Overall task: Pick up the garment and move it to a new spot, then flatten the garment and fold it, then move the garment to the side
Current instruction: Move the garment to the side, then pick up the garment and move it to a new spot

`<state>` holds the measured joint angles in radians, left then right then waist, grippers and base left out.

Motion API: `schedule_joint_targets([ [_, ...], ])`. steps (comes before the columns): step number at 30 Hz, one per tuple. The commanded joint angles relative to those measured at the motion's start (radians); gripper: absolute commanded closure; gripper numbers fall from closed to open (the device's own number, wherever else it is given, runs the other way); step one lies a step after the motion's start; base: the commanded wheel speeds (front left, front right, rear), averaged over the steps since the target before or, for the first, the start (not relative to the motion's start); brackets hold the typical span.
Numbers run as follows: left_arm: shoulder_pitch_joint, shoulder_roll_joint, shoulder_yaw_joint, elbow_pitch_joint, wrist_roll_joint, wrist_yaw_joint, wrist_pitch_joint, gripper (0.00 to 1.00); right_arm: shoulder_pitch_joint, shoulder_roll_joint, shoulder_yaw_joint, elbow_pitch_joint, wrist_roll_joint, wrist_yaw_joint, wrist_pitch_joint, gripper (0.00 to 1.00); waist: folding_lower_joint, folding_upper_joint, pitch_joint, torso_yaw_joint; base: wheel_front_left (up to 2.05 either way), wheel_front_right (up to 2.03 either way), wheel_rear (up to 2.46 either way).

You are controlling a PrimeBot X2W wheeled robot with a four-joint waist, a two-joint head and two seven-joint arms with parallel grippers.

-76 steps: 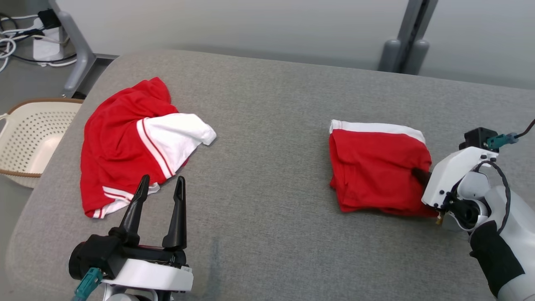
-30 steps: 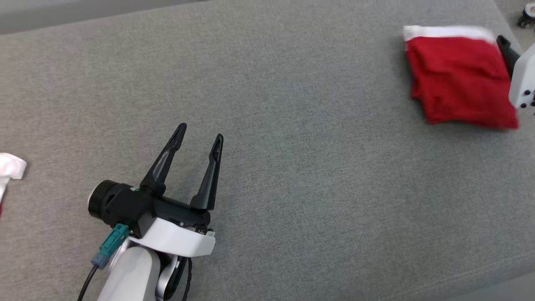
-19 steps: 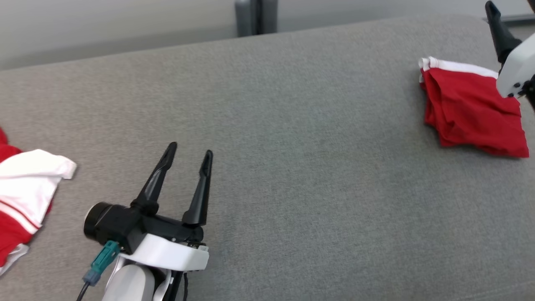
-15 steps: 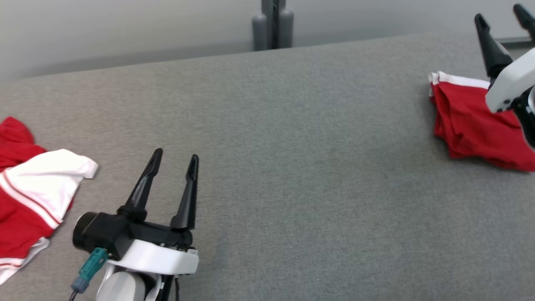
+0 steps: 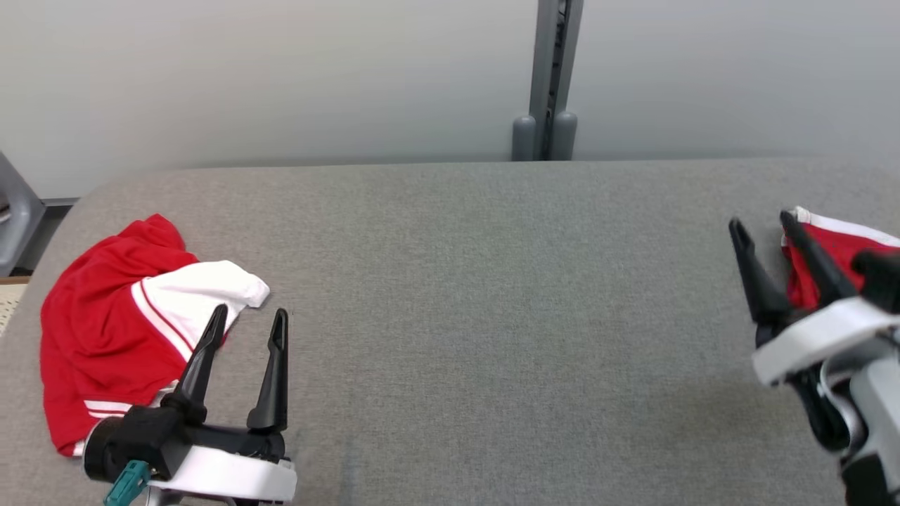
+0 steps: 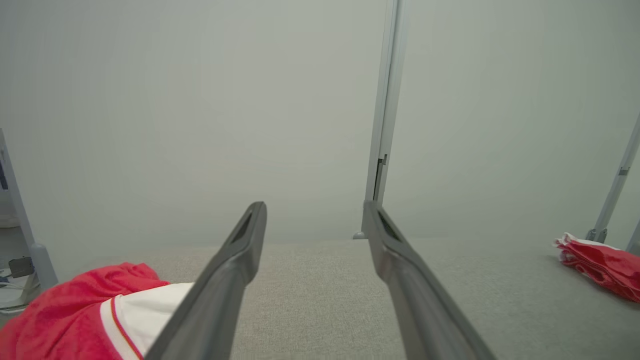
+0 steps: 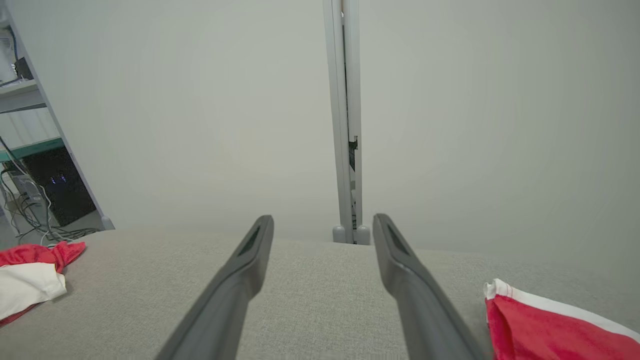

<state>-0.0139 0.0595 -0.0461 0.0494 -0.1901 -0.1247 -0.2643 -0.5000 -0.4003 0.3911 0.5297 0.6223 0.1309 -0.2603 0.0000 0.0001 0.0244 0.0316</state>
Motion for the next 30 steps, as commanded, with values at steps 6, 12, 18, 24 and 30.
schedule_joint_targets([
  [6,0.033,0.007,0.038,0.036,-0.014,0.003,0.000,0.00,0.227,0.080,-0.138,-0.184,-0.044,0.000,-0.006,0.00,0.0000,-0.0001,-0.032,0.019,0.00,0.00,0.00],
  [12,0.066,0.002,0.067,0.018,-0.003,0.016,0.000,0.00,0.387,0.174,-0.220,-0.300,-0.156,0.000,-0.006,0.00,0.0000,-0.0001,-0.031,0.013,0.00,0.00,0.00],
  [18,0.075,-0.002,0.061,0.008,0.014,0.021,0.000,0.00,0.411,0.216,-0.254,-0.277,-0.231,0.000,-0.006,0.00,0.0000,-0.0001,-0.032,0.014,0.00,0.00,0.00],
  [24,0.084,-0.005,0.051,0.004,0.013,0.029,0.000,0.00,0.401,0.233,-0.270,-0.255,-0.262,0.000,-0.006,0.00,0.0000,-0.0001,-0.034,0.013,0.00,0.00,0.00],
  [30,0.084,-0.006,0.042,0.003,0.005,0.039,0.000,0.00,0.400,0.241,-0.270,-0.251,-0.271,0.000,-0.006,0.00,0.0000,-0.0001,-0.034,0.010,0.00,0.00,0.00],
])
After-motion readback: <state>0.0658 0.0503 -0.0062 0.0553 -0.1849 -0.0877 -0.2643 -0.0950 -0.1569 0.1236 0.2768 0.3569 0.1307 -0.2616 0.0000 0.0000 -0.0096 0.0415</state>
